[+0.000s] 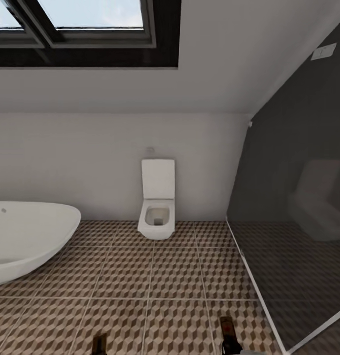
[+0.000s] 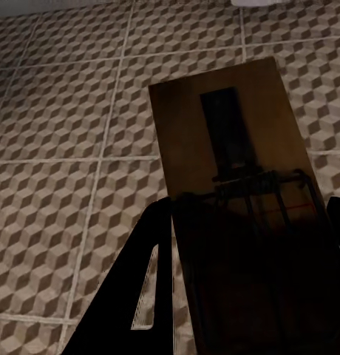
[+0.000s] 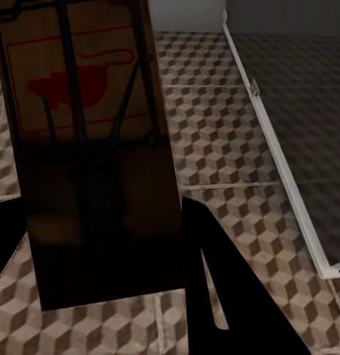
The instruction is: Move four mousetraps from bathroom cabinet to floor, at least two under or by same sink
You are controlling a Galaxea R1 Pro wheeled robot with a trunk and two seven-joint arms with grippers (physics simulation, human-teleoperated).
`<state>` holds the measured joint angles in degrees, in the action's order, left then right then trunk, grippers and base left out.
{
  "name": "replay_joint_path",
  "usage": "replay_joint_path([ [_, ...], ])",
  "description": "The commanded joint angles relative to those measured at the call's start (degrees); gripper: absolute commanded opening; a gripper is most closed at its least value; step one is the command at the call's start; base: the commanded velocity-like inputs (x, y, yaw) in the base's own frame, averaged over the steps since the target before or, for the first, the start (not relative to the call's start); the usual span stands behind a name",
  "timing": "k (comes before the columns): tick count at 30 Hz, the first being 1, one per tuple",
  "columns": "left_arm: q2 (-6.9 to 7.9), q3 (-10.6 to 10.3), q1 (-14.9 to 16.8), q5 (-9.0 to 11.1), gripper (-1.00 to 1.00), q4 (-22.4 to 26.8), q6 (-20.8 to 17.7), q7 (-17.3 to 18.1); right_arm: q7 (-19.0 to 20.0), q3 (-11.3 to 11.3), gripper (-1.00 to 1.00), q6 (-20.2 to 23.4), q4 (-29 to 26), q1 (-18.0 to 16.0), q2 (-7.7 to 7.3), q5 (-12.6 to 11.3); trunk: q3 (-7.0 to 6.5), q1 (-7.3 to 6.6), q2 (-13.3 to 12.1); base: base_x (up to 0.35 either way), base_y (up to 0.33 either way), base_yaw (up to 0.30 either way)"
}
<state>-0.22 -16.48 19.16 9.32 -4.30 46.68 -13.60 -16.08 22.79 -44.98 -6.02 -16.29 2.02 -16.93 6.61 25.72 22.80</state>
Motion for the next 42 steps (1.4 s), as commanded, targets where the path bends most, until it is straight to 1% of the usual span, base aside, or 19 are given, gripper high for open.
replay_joint_path([
  [1,-0.04,-0.5,0.1,0.3,-1.0,-0.2,0.3,-0.3,-0.2,0.5,-1.0,-0.2,0.0,-0.1,0.0,-0.5,0.12,0.06,0.1,0.26,0.195,0.0],
  [8,-0.05,-0.5,0.1,0.3,-1.0,-0.2,0.3,-0.3,-0.2,0.5,-1.0,-0.2,0.0,-0.1,-0.06,-0.5,0.12,0.06,0.1,0.214,0.153,0.0],
  [13,-0.05,-0.5,0.1,0.3,-1.0,-0.2,0.3,-0.3,-0.2,0.5,-1.0,-0.2,0.0,-0.1,-0.07,-0.5,0.12,0.06,0.1,0.041,0.018,0.0],
  [15,-0.08,-0.3,0.1,0.3,-1.0,0.0,-1.5,-0.4,0.0,0.5,-1.0,0.0,0.1,-0.1,-0.17,-0.5,0.12,0.06,0.1,0.0,0.0,0.0],
  [16,-0.11,-0.1,0.1,0.3,-1.0,0.1,-4.3,-0.4,0.1,0.5,-1.0,0.1,0.0,-0.1,-0.21,-0.5,0.12,0.06,0.1,0.0,0.0,0.0],
  [17,-0.13,0.0,0.1,0.3,-1.0,0.7,-8.6,-0.4,0.0,0.4,-1.0,0.1,-0.3,-0.1,-0.24,-0.6,0.12,0.06,0.1,0.0,0.0,0.0],
  [19,-0.05,0.1,0.1,0.3,-1.0,3.9,-15.9,-0.4,-0.2,0.4,-1.0,0.7,-0.7,-0.1,-0.21,-0.5,0.12,0.06,0.1,0.0,0.0,0.0],
  [20,-0.02,0.1,0.1,0.3,-1.0,5.3,-18.0,-0.4,-0.2,0.4,-1.0,1.1,-0.8,-0.1,-0.19,-0.5,0.12,0.06,0.1,0.0,0.0,0.0],
  [22,0.39,0.1,0.1,0.3,-1.0,13.0,-27.6,-0.4,-0.6,0.4,-1.0,4.2,-1.7,-0.2,-0.13,-0.5,0.12,0.06,0.1,0.0,0.0,0.0],
  [23,0.53,0.1,0.1,0.3,-1.0,15.2,-30.4,-0.4,-0.7,0.4,-1.0,5.3,-2.2,-0.2,-0.12,-0.5,0.12,0.06,0.1,0.0,0.0,0.0],
  [25,1.08,0.1,0.1,0.2,-1.0,24.7,-42.1,-0.4,-1.3,0.4,-1.0,10.9,-5.8,-0.3,-0.14,-0.5,0.12,0.06,0.1,0.0,0.0,0.0],
  [28,1.56,0.2,0.4,0.1,-1.0,37.4,-59.1,-0.8,-3.6,0.4,-1.0,21.2,-16.3,-0.4,-0.21,-0.2,0.12,0.06,0.1,0.0,0.0,0.0],
  [30,1.7,0.3,1.6,0.0,-1.0,45.1,-68.4,-1.6,-6.7,0.4,-1.0,29.2,-24.8,-0.4,-0.21,1.0,0.12,0.06,0.1,0.0,0.0,0.0],
  [31,1.72,0.3,2.3,0.0,-1.0,47.0,-70.6,-1.8,-7.6,0.4,-1.0,31.3,-26.9,-0.5,-0.2,1.5,0.12,0.06,0.1,0.0,0.0,0.0],
  [34,1.78,0.4,9.4,-0.1,-1.0,55.1,-82.5,-4.8,-11.5,0.3,-1.0,42.9,-37.1,-2.1,-0.12,5.8,0.12,0.06,0.1,0.0,0.0,0.0],
  [35,1.78,0.5,10.9,-0.1,-1.0,55.8,-84.2,-5.3,-11.8,0.3,-1.0,44.5,-38.4,-2.6,-0.1,6.4,0.12,0.06,0.1,0.0,0.0,0.0],
  [37,1.75,0.6,16.8,-0.1,-1.0,57.0,-89.7,-6.7,-12.7,0.2,-1.0,50.7,-43.0,-5.0,0.0,8.0,0.12,0.06,0.1,0.0,0.0,0.0],
  [39,1.69,0.7,21.6,-0.1,-1.0,56.2,-92.6,-7.3,-13.0,0.2,-1.0,56.6,-45.6,-8.3,0.04,8.6,0.12,0.06,0.1,0.0,0.0,0.0],
  [42,1.64,1.0,27.8,-0.1,-1.0,52.1,-94.0,-7.7,-13.1,0.1,-1.0,63.7,-46.9,-14.3,0.08,8.7,0.12,0.06,0.1,0.0,0.0,0.0],
])
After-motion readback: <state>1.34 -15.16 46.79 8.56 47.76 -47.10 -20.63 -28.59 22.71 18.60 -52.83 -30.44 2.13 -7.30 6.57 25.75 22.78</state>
